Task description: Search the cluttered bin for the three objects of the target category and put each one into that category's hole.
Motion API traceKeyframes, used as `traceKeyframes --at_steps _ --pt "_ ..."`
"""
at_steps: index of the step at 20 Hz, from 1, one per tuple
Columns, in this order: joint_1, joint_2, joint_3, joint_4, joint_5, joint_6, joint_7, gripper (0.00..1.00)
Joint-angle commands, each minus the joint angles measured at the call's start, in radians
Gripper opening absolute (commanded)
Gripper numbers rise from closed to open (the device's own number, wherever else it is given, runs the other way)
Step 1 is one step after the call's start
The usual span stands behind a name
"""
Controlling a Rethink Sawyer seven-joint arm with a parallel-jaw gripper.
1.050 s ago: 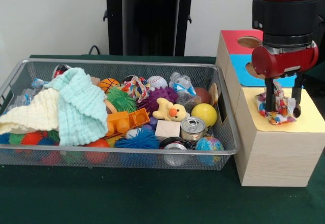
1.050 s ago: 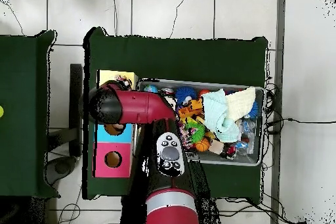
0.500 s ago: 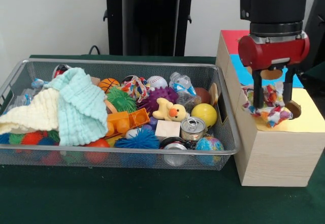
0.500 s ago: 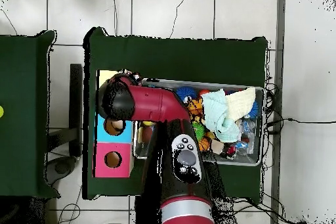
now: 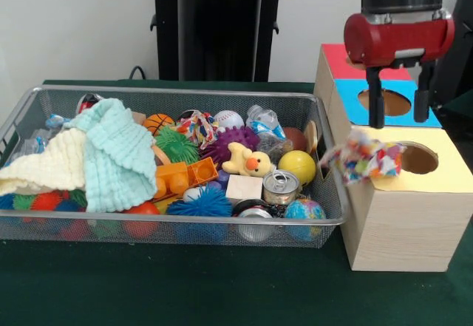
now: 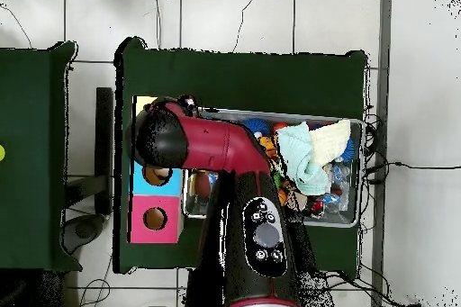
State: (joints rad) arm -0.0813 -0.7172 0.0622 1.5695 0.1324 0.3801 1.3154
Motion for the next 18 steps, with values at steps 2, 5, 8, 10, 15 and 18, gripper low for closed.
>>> traceKeyframes --at_steps 2,5,8,10,15,18 --pt "0.038 -0.056 0.018 0.074 0.064 0.190 0.251 1.00" --pt "0.054 -0.068 0.004 0.076 0.073 0.207 0.258 1.00" --pt "0.047 -0.082 -0.005 0.090 0.073 0.215 0.235 1.00" --pt "0.023 -0.089 0.008 0.107 0.070 0.196 0.199 1.00" --pt "-0.060 -0.093 0.056 0.152 0.040 0.146 0.086 1.00" --pt "-0.134 -0.089 0.105 0.187 0.007 0.117 0.004 1.00"
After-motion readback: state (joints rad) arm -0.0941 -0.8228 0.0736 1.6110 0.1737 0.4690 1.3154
